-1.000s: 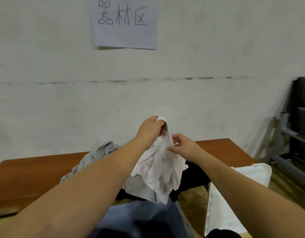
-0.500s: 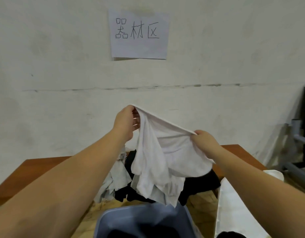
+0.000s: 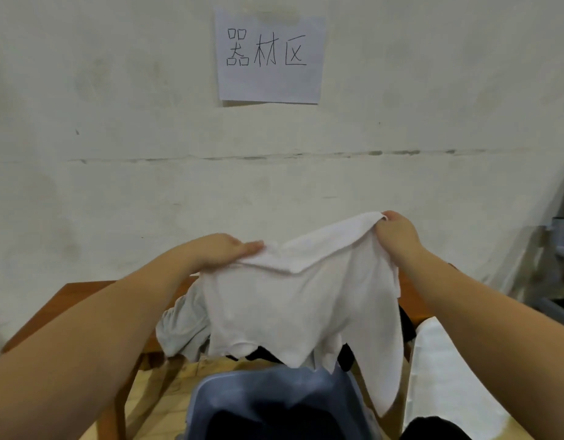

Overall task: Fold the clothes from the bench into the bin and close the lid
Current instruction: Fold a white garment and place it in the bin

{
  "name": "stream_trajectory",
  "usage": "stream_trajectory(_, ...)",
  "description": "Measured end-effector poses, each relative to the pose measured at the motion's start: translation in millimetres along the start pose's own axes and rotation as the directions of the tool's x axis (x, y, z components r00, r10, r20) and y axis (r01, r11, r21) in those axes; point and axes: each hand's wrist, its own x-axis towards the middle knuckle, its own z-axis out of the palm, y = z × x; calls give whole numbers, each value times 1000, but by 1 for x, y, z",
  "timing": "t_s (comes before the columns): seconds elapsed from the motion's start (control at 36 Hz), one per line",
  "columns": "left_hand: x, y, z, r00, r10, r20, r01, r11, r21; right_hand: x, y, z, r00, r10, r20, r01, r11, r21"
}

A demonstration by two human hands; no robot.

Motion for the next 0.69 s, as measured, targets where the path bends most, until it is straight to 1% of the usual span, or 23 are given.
stream_trajectory(0.06, -5, -11, 2, 992, -18, 121, -11, 973, 231, 0, 8, 0, 1000, 15, -7, -15, 1000, -24)
stream_trajectory(0.08, -7, -15, 3, 987, -33, 156, -15, 955, 296, -1, 12, 0, 1000, 22, -7, -23, 999, -35)
stream_trajectory(0.11, -9, -18, 4, 984, -43, 172, -13, 949, 316, -1, 14, 1, 1000, 28, -2, -28, 999, -45)
stream_trajectory(0.14, -11, -21, 4, 981, -48, 189, -7, 959, 283, -2, 16, 2, 999, 31, 6, -31, 998, -54)
stream_trajectory(0.17, -14, -21, 4, 975, -48, 218, 10, 985, 175, -3, 17, 4, 999, 33, 15, -32, 998, -59)
stream_trajectory(0.19, -17, -19, 4, 965, -38, 258, 40, 999, -3, -4, 16, 6, 999, 29, 25, -27, 998, -63)
stream_trajectory(0.22, -21, -16, 3, 958, -11, 287, 74, 974, -213, -6, 15, 10, 999, 20, 37, -18, 998, -66)
stream_trajectory(0.25, -25, -12, 2, 955, 26, 294, 104, 903, -417, -8, 12, 13, 998, 9, 55, -5, 998, -70)
stream_trajectory(0.28, -28, -6, 1, 956, 63, 285, 122, 800, -587, -10, 9, 17, 997, -3, 78, 8, 997, -74)
stream_trajectory(0.31, -32, 1, -1, 962, 92, 257, 127, 685, -718, -13, 6, 22, 994, -19, 108, 28, 996, -80)
stream_trajectory(0.33, -35, 9, -2, 970, 105, 219, 120, 575, -809, -15, 2, 27, 988, -38, 147, 52, 995, -91)
stream_trajectory(0.36, -38, 17, -4, 978, 109, 180, 108, 478, -872, -19, -1, 31, 979, -58, 197, 79, 992, -103)
stream_trajectory(0.42, -44, 33, -9, 987, 108, 115, 75, 321, -944, -29, -8, 39, 942, -102, 320, 146, 982, -118)
stream_trajectory(0.47, -50, 48, -13, 995, 84, 63, 45, 202, -978, -42, -16, 45, 892, -185, 411, 238, 968, -81)
stream_trajectory(0.53, -54, 60, -16, 999, 30, 19, 15, 128, -992, -57, -27, 47, 873, -280, 401, 287, 957, 42)
stream_trajectory(0.56, -56, 65, -17, 1000, 8, 2, 2, 107, -994, -65, -33, 47, 879, -307, 365, 277, 952, 132)
stream_trajectory(0.58, -57, 69, -18, 1000, -8, -11, -10, 95, -995, -73, -39, 48, 889, -311, 335, 236, 940, 247)
stream_trajectory(0.61, -57, 72, -18, 1000, -19, -22, -20, 86, -996, -82, -45, 49, 896, -287, 340, 151, 915, 375)
stream_trajectory(0.64, -57, 76, -17, 999, -23, -28, -26, 78, -997, -91, -49, 48, 889, -263, 374, 54, 873, 486)
stream_trajectory(0.67, -57, 78, -16, 999, -28, -39, -37, 69, -997, -99, -52, 49, 873, -250, 418, -22, 837, 547)
stream_trajectory(0.69, -56, 80, -15, 998, -34, -50, -48, 56, -997, -107, -54, 51, 852, -249, 461, -57, 831, 554)
